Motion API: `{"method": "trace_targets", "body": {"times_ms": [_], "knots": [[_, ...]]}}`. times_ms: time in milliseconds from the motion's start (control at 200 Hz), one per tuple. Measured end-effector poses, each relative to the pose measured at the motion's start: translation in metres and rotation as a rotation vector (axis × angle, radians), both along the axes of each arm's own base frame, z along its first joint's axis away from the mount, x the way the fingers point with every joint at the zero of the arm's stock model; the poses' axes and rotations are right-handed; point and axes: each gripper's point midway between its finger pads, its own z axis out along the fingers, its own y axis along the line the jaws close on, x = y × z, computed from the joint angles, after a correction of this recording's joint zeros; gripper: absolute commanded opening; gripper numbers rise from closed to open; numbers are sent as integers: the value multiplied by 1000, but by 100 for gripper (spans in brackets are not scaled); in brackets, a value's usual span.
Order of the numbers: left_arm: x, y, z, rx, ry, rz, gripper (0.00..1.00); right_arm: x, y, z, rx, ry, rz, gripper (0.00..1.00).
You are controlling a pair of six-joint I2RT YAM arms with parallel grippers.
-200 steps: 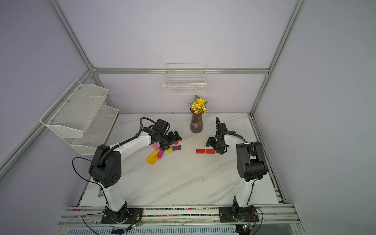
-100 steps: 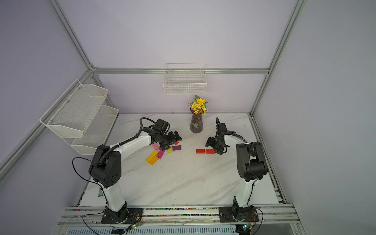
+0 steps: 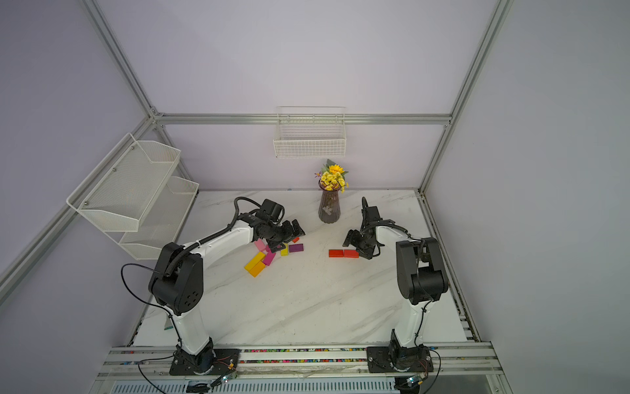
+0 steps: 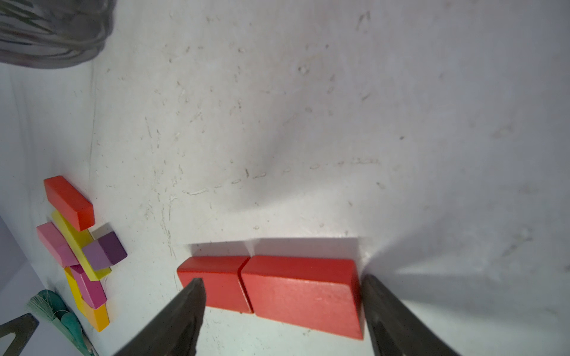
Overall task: Assemble the letter c with building blocks
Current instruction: Assemble the building block at the center of the board.
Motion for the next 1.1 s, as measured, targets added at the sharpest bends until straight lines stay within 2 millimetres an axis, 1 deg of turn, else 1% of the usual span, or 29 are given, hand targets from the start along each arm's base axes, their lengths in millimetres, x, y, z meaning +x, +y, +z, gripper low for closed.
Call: {"method": "trace_targets", "body": {"times_ms": [915,1100], "knots": [[0,0,0,0,0,0,100,2,4,0,21,-11,7,82],[0,0,0,0,0,0,100,3,4,1,23,-14,8,84]]}}
